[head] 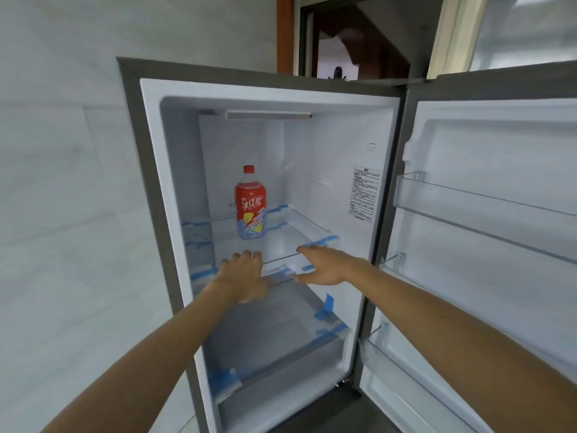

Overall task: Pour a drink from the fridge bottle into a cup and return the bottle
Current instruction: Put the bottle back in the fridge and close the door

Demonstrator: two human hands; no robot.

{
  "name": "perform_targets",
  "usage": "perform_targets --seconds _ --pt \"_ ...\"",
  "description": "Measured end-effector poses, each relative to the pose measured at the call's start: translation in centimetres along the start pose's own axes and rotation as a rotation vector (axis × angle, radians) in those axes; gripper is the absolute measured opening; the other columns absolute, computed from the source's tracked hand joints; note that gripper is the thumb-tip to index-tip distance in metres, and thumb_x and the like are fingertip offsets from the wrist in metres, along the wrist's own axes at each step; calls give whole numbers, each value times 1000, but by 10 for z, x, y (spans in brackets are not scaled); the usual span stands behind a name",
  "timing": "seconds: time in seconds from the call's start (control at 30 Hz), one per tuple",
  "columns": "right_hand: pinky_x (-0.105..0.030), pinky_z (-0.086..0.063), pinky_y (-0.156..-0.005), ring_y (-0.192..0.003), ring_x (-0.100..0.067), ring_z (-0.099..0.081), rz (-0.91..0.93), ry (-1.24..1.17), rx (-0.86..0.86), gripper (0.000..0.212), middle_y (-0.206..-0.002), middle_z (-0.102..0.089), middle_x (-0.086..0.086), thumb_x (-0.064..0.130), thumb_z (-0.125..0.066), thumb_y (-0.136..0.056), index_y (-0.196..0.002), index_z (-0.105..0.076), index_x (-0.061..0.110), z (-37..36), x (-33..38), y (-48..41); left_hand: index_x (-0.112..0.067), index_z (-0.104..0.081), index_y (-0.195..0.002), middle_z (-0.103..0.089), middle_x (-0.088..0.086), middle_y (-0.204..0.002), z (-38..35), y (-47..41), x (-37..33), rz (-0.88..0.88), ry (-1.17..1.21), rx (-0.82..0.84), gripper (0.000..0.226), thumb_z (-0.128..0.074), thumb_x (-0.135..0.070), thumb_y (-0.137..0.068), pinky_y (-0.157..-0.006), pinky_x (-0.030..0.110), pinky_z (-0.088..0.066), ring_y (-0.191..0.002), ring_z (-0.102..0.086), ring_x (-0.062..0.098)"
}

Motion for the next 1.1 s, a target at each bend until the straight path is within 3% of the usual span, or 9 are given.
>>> perform_targets --seconds 0.37,0.6,0.73,0.93,1.1 --pt "-46 -43 -105 -134 -31 -44 -17 31 1 81 -153 -37 -10 56 -58 -91 -153 -22 19 -4 -9 72 -8 -34 -145 -47 17 -142 1 53 -32 -22 68 20 65 -47 -48 -95 -104 48 -42 -128 -47 36" --pt "-45 -42 -106 -135 -29 -43 17 -18 13 82 -155 -36 -9 54 -58 -91 -153 -22 15 -18 -18 128 -7 -38 -139 -49 17 -136 1 102 -62 42 57 20 60 -45 -48 -95 -101 48 -44 -122 -51 36" --pt "-47 -45 -102 -126 -29 -50 31 -94 -12 79 -143 -47 -12 55 -61 -89 -150 -27 18 -29 -24 153 -7 -42 -135 -50 18 -135 -9 139 -77 100 96 15 57 -47 -47 -94 -101 48 -43 -124 -50 38" --pt "-44 -44 -101 -122 -27 -51 82 -145 -17 82 -139 -48 -11 56 -60 -89 -153 -22 20 -40 -16 187 -7 -42 -131 -49 18 -135 -19 195 -86 168 95 59 55 -47 -47 -94 -102 48 -44 -123 -51 38" --pt "-44 -42 -103 -130 -27 -46 129 -139 -1 85 -149 -41 -9 55 -61 -89 -154 -20 18 -46 1 208 -6 -43 -132 -49 18 -135 -7 225 -90 199 76 59 57 -46 -48 -94 -99 47 -44 -123 -51 37"
Point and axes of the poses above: each hand's wrist, its own y-axis away from the middle knuckle, its own z-axis out of the back of the hand, x = y × z, the point moved 6 cm from there along -y, towards the middle knuckle
